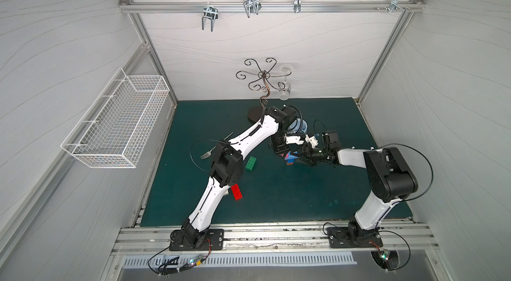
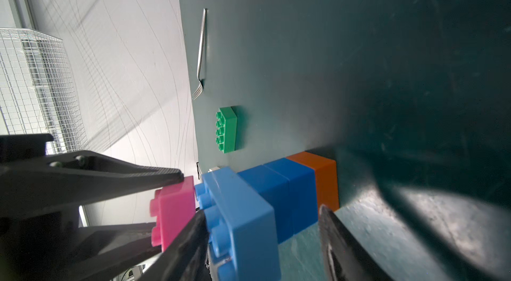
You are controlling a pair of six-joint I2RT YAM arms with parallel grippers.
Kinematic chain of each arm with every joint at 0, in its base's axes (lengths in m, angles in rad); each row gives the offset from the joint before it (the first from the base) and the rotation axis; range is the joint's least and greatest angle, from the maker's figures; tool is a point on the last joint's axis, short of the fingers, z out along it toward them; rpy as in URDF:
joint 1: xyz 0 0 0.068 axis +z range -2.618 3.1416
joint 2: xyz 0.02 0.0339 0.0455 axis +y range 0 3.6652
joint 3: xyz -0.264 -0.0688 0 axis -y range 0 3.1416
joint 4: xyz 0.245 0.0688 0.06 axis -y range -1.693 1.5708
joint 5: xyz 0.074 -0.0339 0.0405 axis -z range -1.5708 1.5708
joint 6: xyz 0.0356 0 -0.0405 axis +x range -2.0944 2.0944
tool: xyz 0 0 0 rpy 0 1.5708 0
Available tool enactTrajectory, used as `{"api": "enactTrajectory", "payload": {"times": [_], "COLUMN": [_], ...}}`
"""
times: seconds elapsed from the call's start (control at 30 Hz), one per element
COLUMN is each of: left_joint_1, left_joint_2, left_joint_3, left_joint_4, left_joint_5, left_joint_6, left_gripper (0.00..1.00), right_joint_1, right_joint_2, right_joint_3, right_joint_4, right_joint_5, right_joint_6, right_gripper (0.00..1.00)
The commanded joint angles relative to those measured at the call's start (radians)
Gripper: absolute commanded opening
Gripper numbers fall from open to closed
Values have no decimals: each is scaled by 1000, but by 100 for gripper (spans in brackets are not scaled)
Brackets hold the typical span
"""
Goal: Assemble a spoon with lego
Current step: Assemble the lego brick with the lego brick.
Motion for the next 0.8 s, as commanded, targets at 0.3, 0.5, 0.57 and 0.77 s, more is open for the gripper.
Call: {"api": "enactTrajectory", "payload": {"times": [0.3,0.5,0.57,0.77], "left_joint_1": [-19,-24,-23,-29], "left_joint_2": [54,64,69,92], "left_joint_3": [53,54,56,74], "left_joint_4": [-54,-79,-77,-104], "left_joint_5": [-34,-56,-68,-69], "left_joint_6": [44,66,66,79], "left_gripper": [10,7,7,8], "right_joint_1": [-4,-4,-3,-3], "right_joint_2": [26,32,35,39], "right_joint_3": [8,10,10,10], "right_joint_4": [-16,-16,-17,-20], "right_joint_5": [7,6,4,7], "right_joint_6": [2,2,2,2], "right_gripper": [64,63,64,63]}}
